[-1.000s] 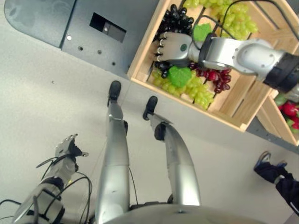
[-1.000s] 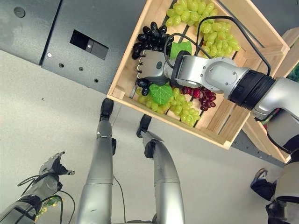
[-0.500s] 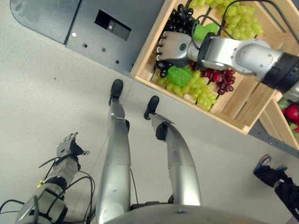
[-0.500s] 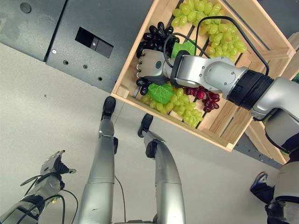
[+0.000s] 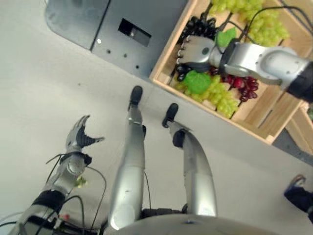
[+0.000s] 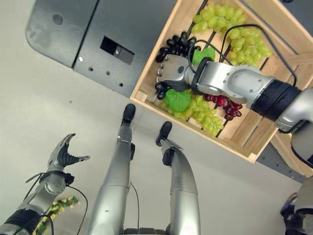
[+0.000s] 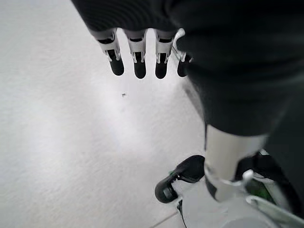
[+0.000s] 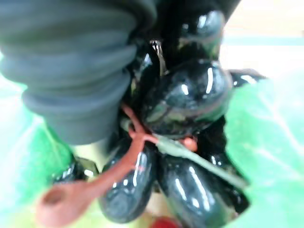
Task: Pick up the fruits from the basket on one side to the basket on the other side
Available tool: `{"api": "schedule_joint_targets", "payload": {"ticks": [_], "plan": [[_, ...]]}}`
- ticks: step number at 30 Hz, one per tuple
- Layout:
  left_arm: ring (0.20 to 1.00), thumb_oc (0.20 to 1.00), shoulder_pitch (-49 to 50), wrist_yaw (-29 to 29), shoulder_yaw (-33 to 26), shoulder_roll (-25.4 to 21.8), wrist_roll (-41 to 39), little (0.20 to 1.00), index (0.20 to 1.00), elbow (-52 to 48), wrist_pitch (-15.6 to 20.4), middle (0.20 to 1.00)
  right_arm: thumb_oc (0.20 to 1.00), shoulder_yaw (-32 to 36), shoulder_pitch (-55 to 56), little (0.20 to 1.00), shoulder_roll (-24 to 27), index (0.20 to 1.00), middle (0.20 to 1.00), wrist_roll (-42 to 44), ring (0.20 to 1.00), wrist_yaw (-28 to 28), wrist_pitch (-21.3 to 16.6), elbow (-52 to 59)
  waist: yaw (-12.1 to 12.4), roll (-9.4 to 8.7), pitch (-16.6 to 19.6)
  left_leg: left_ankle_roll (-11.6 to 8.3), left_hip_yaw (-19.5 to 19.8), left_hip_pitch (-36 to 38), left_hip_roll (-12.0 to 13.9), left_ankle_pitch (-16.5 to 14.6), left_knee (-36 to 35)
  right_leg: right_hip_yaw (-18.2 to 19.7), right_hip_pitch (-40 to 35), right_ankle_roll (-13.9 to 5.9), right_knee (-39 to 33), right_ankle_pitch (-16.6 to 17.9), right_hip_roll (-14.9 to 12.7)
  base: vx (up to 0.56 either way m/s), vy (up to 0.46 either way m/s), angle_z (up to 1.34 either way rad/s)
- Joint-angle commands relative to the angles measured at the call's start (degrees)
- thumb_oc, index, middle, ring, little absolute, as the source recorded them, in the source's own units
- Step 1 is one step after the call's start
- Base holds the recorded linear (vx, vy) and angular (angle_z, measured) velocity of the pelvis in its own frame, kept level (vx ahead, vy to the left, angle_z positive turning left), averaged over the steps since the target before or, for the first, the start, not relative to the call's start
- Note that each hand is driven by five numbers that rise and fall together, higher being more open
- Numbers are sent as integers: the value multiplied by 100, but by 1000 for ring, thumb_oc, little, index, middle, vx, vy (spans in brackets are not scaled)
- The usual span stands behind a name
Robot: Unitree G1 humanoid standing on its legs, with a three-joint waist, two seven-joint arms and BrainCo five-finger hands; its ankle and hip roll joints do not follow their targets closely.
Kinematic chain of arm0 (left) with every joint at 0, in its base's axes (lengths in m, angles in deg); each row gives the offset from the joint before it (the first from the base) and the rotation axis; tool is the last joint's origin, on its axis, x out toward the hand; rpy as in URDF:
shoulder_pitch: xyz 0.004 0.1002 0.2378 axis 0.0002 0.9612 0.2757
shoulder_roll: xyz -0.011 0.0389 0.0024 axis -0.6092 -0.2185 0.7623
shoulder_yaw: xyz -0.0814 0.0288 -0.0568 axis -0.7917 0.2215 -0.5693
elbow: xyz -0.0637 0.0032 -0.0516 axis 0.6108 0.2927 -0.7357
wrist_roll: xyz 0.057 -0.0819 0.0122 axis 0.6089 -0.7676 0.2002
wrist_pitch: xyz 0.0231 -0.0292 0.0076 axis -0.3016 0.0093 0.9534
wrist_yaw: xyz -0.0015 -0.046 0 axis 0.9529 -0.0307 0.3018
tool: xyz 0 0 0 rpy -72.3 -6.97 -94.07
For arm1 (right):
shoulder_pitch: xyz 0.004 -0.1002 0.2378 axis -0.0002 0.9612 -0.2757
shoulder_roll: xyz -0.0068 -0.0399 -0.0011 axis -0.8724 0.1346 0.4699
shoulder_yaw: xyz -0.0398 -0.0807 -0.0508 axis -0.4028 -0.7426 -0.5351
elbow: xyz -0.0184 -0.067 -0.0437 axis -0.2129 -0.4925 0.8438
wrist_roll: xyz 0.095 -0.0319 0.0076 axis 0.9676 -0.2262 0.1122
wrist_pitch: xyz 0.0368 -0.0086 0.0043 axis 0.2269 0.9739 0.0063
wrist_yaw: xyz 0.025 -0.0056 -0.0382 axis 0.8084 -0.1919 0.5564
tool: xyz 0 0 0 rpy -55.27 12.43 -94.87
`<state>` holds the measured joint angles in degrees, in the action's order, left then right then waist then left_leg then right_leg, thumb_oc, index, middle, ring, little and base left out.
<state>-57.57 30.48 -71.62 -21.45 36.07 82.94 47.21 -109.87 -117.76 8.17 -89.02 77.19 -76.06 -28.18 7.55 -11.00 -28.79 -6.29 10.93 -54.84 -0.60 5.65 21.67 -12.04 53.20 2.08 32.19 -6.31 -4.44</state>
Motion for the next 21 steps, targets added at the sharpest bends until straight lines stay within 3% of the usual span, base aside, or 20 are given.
{"api": "schedule_joint_targets", "payload": {"ticks": [1,7,12,14,17,21], "plan": [[1000,1000,280,-247,-261,338,-252,1000,1000,224,110,1000,200,-141,21,200,614,200,200,1056,200,119,-231,446,-120,123,-100,480,-388,310,-297,-349,252,75,-422,-684,-738,1042,-123,1,-5,5],[1000,1000,217,-825,-201,577,-886,1000,1000,490,356,1000,200,-141,148,200,799,200,200,1987,200,275,-387,410,-165,180,-100,491,-397,1115,-299,-355,52,74,-1243,-700,-868,969,-148,5,3,1],[1000,1000,201,-967,-172,654,-1163,1000,1000,513,458,1000,200,67,424,200,929,200,200,2487,200,379,-420,399,-180,221,-100,497,-372,1312,-321,-364,39,85,-1445,-695,-875,921,-154,20,6,-4],[1000,1000,224,-1062,-135,619,-1310,1000,1000,465,579,1000,200,594,846,200,1092,200,200,3263,200,460,-502,391,-190,241,-100,500,-353,1481,-322,-401,63,89,-1633,-681,-882,866,-166,12,3,-2],[1000,1000,229,-1083,-140,616,-1423,1000,1000,370,640,1000,200,1013,1165,200,1156,200,200,3698,200,443,-547,389,-178,247,-100,499,-357,1560,-323,-405,55,104,-1718,-675,-893,856,-166,9,-1,1],[1000,1000,326,-1314,-190,505,-1867,1000,1000,-69,907,1000,200,2344,2273,200,1166,200,200,4840,200,599,-592,483,-179,281,-100,492,-356,1850,-312,-414,-27,114,-1974,-680,-950,827,-182,22,-4,4]]}}
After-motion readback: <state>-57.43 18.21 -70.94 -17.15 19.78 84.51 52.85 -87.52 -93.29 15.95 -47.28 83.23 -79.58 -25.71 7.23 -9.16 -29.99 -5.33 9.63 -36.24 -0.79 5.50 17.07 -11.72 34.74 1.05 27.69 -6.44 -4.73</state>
